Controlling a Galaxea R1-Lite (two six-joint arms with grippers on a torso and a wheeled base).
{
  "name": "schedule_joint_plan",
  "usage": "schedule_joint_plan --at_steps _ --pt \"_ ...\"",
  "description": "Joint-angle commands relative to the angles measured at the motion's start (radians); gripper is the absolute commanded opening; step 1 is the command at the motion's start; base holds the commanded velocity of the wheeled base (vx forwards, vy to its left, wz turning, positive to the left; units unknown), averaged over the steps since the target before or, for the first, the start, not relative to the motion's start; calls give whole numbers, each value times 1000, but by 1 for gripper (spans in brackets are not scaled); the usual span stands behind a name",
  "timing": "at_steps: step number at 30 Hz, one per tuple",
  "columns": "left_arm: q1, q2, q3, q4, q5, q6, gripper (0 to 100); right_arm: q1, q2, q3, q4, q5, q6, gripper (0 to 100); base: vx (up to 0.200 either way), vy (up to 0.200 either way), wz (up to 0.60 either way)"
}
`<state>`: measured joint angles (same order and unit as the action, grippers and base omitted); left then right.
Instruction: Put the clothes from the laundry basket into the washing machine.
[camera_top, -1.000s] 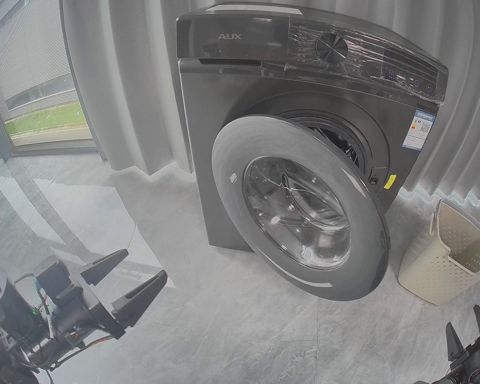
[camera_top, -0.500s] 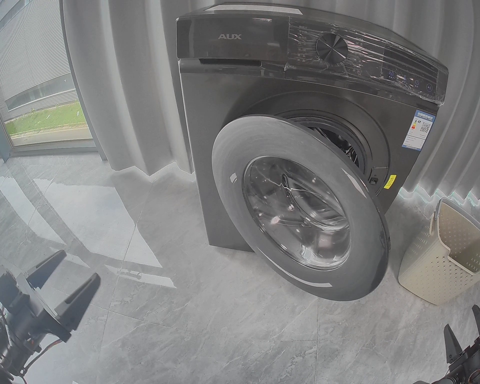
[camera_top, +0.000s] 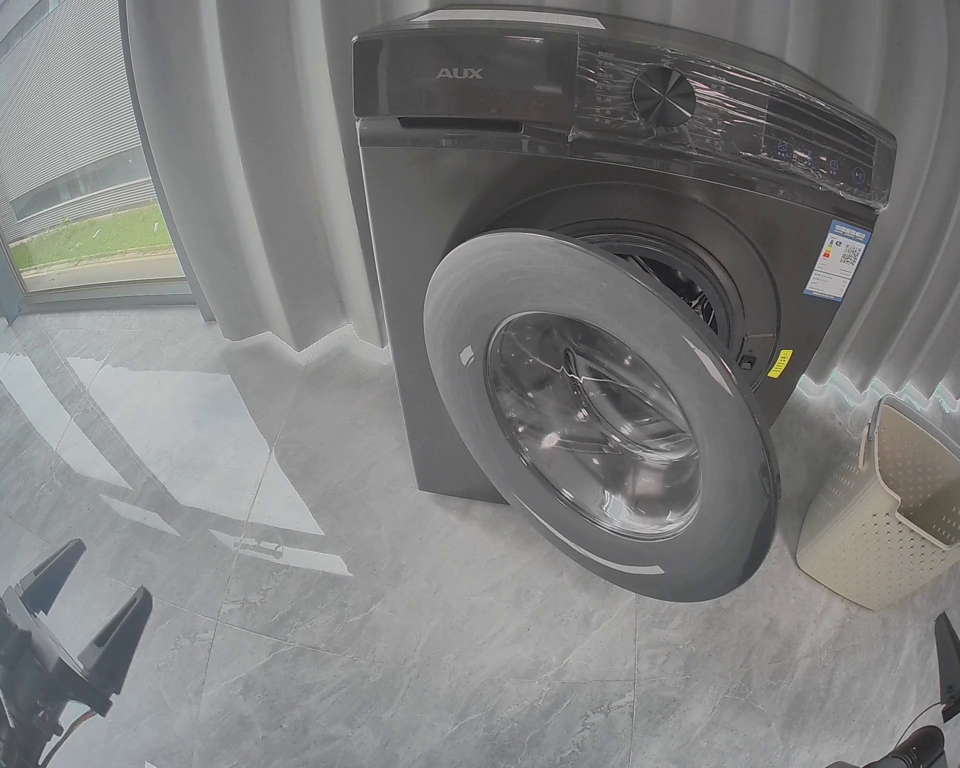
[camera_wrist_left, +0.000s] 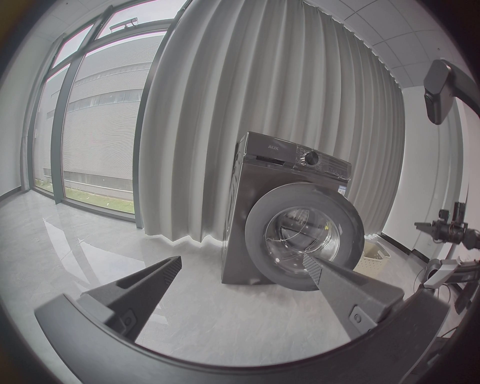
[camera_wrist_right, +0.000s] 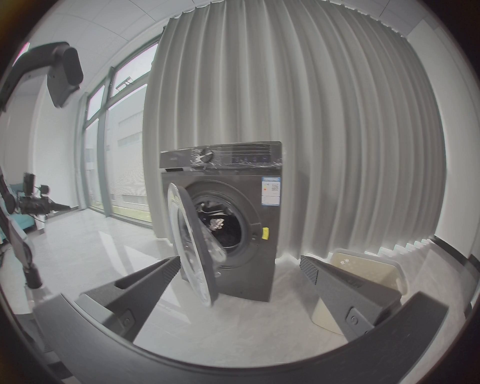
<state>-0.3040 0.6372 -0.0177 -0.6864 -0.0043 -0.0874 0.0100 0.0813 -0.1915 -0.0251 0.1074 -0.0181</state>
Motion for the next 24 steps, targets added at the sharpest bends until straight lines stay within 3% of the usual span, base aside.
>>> schedule_joint_plan --at_steps 1,2,5,7,13,20,22,23,24 --pt "65 -231 18 174 -10 6 100 7 262 -63 2 176 21 100 0 0 0" --pt "85 -295 18 249 -11 8 100 7 344 -89 -3 241 30 100 0 0 0" --pt "115 -375 18 364 -14 8 100 7 499 -138 -16 311 21 100 0 0 0" --pt "137 -416 18 426 -16 6 100 11 583 -157 -52 336 20 100 0 0 0" --pt "192 -548 16 633 -100 0 100 88 851 -174 -259 331 30 100 0 0 0" --pt "192 -545 18 616 -112 -11 100 113 1080 -213 -394 330 35 100 0 0 0" --pt "192 -545 18 616 -111 -94 100 134 1143 -218 -437 328 41 100 0 0 0" --pt "192 -545 18 616 -111 -100 100 136 1146 -220 -440 328 41 100 0 0 0" --pt "192 -545 18 616 -112 -141 100 150 1184 -224 -463 319 41 100 0 0 0"
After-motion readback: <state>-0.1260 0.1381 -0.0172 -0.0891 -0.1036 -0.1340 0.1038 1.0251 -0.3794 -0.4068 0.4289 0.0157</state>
